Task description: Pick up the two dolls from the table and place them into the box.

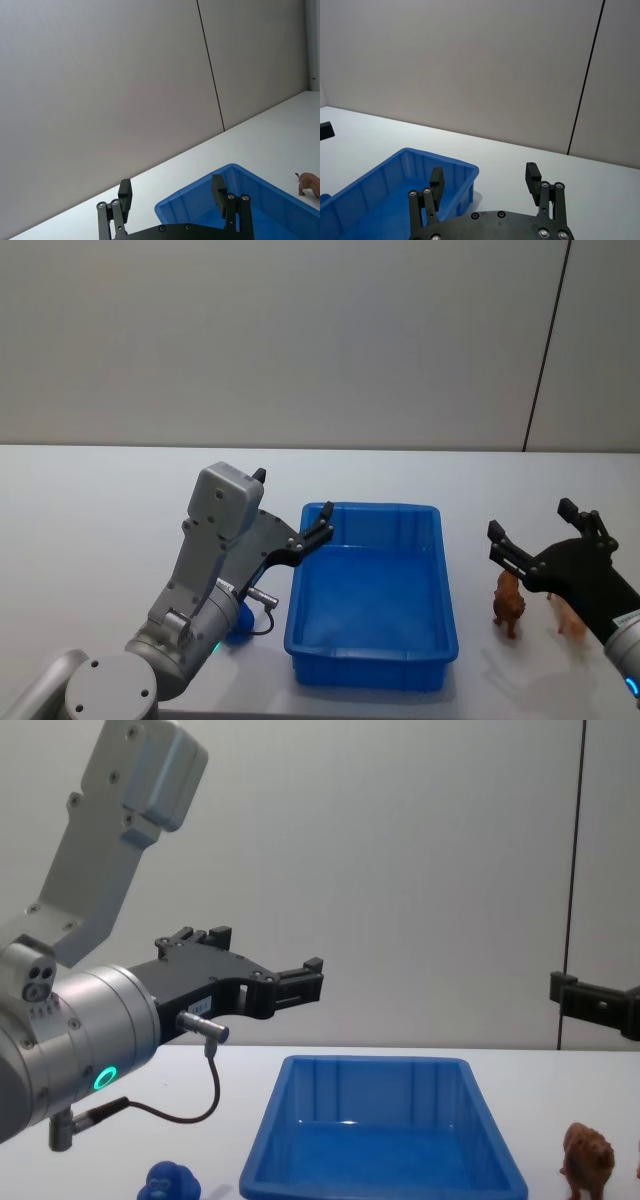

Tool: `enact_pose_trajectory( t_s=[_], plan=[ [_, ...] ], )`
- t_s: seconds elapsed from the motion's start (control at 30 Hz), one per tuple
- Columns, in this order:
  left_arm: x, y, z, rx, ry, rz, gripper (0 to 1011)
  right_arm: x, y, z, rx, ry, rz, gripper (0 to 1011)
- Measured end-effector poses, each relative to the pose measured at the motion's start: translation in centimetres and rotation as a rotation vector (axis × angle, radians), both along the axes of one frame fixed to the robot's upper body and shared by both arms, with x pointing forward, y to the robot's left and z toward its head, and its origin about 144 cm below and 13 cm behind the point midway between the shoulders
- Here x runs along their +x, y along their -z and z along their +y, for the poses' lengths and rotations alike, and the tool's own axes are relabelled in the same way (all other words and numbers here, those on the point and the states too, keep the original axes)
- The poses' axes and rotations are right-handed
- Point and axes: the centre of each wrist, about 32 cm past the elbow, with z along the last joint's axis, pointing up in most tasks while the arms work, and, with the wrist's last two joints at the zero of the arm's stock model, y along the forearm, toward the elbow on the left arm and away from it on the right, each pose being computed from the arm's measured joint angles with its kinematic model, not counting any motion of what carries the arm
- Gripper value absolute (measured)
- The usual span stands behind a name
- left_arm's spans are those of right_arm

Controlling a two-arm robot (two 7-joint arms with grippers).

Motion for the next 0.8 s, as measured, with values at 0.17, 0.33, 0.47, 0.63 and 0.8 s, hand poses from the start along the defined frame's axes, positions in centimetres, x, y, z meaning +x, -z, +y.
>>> enact_pose_trajectory(
  t_s=[0.17, 0.33, 0.47, 0.63, 0.8],
  plan=[
    [0.0, 0.0, 0.0, 0.000, 0.000, 0.000, 1002, 0.2, 0.3, -0.8, -0.014, -0.004, 0.009, 1001],
    [0.0, 0.0, 0.0, 0.000, 0.000, 0.000, 1002, 0.3, 0.5, -1.6, -0.027, 0.000, 0.023, 1001],
    [0.0, 0.0, 0.0, 0.000, 0.000, 0.000, 1002, 0.3, 0.7, -2.0, -0.037, 0.008, 0.038, 1001],
    [0.0, 0.0, 0.0, 0.000, 0.000, 0.000, 1002, 0.2, 0.9, -2.7, -0.054, 0.028, 0.071, 1001],
    [0.0, 0.0, 0.0, 0.000, 0.000, 0.000, 1002, 0.2, 1.1, -3.4, -0.074, 0.056, 0.107, 1001]
  ],
)
